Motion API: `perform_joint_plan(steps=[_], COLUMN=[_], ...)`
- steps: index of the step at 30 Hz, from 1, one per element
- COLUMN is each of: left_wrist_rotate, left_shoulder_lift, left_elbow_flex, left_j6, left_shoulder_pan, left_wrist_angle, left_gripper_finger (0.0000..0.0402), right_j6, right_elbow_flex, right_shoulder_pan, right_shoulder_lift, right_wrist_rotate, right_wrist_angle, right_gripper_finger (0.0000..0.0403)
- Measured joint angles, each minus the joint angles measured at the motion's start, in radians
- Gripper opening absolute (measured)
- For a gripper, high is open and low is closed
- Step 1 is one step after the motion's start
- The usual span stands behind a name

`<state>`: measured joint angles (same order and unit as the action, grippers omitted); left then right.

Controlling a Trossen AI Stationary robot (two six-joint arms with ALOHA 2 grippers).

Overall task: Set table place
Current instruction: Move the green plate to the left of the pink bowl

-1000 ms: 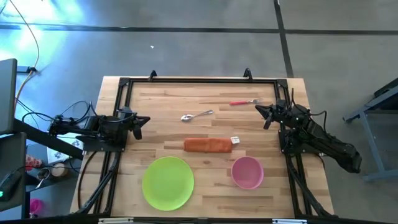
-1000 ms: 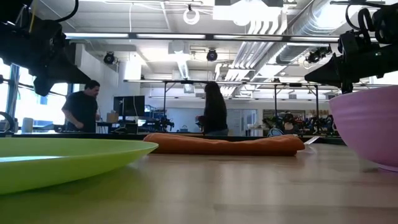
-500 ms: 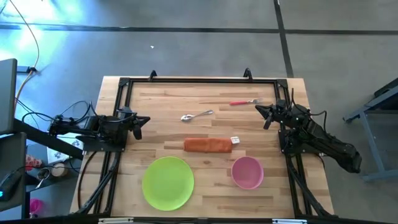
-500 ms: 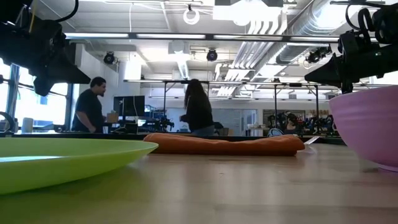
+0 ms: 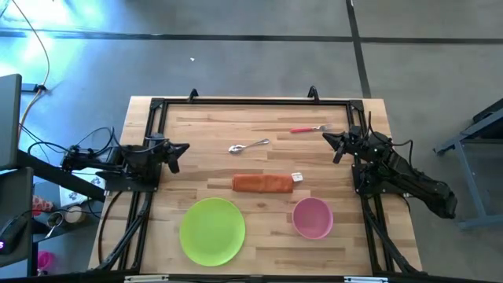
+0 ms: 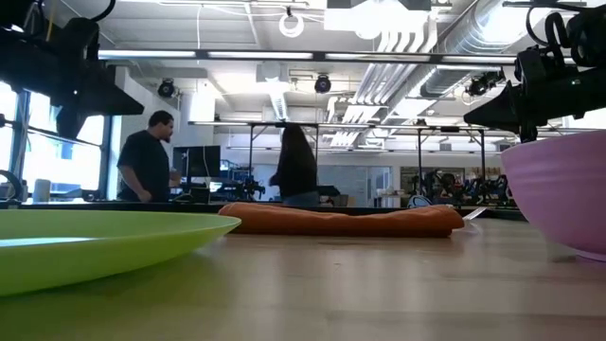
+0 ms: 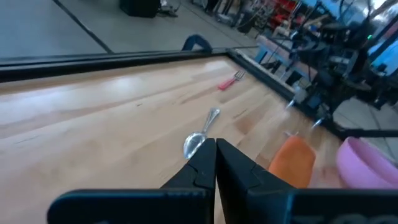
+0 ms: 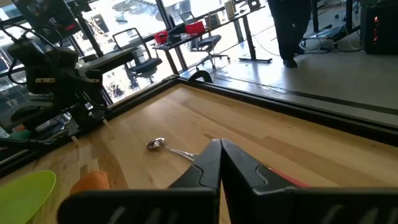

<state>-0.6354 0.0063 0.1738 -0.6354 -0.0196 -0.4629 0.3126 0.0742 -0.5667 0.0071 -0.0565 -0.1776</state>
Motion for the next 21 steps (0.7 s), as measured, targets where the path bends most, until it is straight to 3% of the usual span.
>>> perform_joint_plan(steps=[5,12,21], left_wrist_rotate=[-0.003,-0.003,0.098], left_shoulder_lift=[0.000,0.000,0.001], left_elbow_flex=[0.000,0.000,0.000], left_j6=[-0.008,-0.222,-0.398], left_shoulder_pan=[0.000,0.000,0.000], left_wrist_angle=[0.000,0.071,0.074], left_gripper_finger=[0.0001,0.0001,0.0001], right_j6=[0.000,0.000,0.006], right_elbow_flex=[0.000,0.000,0.000], right_shoulder_pan=[0.000,0.000,0.000], right_shoulder_lift=[0.000,0.000,0.000], right_wrist_rotate=[0.000,0.000,0.000], right_wrist_angle=[0.000,0.000,0.001], right_gripper_finger=[0.0000,0.0000,0.0000])
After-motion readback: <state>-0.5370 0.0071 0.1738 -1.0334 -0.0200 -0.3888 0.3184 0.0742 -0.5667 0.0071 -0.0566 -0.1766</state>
